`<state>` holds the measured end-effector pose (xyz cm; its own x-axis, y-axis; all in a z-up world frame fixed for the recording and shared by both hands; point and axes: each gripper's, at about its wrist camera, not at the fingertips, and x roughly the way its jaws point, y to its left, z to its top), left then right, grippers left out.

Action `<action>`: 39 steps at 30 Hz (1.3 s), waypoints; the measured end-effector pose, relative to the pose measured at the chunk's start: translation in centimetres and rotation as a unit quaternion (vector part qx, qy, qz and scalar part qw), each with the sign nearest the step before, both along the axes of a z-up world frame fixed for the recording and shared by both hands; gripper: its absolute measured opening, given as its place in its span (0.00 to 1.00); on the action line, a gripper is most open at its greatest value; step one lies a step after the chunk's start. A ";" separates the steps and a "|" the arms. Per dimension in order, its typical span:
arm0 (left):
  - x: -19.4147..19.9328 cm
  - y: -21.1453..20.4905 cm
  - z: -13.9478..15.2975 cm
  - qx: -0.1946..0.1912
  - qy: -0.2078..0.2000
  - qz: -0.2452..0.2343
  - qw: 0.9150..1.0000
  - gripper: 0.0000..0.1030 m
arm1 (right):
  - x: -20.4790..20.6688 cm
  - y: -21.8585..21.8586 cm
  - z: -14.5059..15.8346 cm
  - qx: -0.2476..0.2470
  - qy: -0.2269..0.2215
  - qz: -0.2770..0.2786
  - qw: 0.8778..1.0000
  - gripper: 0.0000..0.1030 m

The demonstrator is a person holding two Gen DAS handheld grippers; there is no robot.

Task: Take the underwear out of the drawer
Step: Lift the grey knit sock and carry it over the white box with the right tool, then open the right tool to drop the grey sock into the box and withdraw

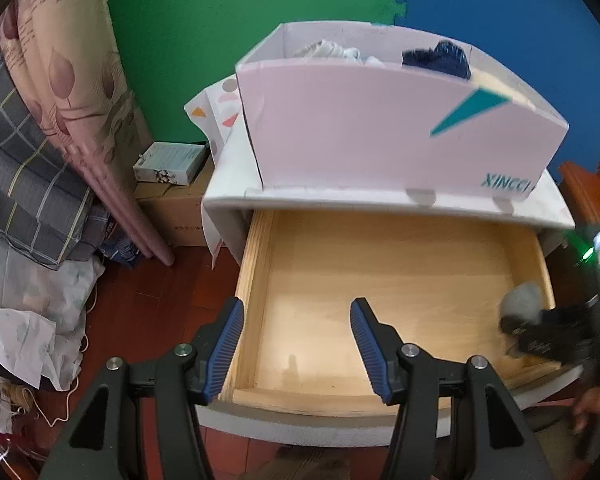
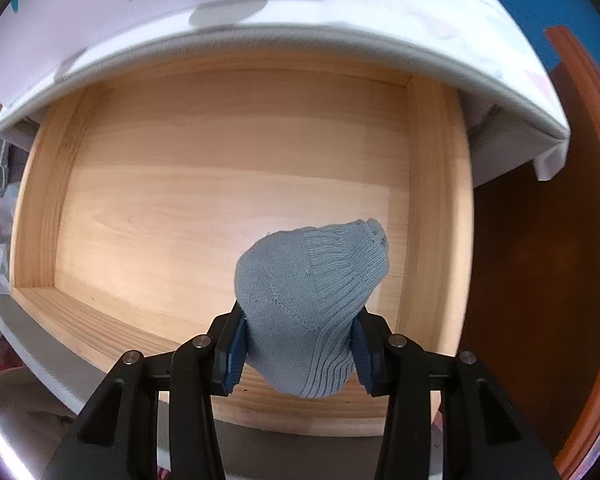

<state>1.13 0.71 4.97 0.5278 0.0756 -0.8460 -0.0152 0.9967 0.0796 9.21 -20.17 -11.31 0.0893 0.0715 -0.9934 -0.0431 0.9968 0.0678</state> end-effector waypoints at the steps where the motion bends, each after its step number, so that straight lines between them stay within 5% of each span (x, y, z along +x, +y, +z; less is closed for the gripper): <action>1: -0.2 0.0 -0.5 0.001 0.000 0.000 1.000 0.55 | -0.1 -0.2 0.6 0.007 -0.002 -0.003 1.000 0.40; 5: -0.6 -0.2 -2.1 0.019 -0.007 -0.004 1.000 0.55 | -0.5 -0.8 3.9 0.013 -0.026 0.002 1.000 0.40; 13: 0.1 1.1 -4.0 -0.004 0.007 0.023 1.000 0.55 | -0.4 -0.7 13.1 0.012 -0.083 0.024 0.996 0.40; 22: 0.8 1.2 -4.5 0.001 0.012 0.041 0.999 0.55 | 4.8 2.0 22.7 0.014 -0.161 0.050 0.986 0.40; 27: 0.7 0.6 -4.4 0.016 0.005 0.031 0.999 0.55 | 9.0 4.2 23.7 0.020 -0.164 0.057 0.985 0.40; 39: 0.7 0.8 -4.5 0.010 0.007 0.033 0.999 0.55 | 15.9 9.0 18.7 -0.004 -0.129 0.071 0.989 0.40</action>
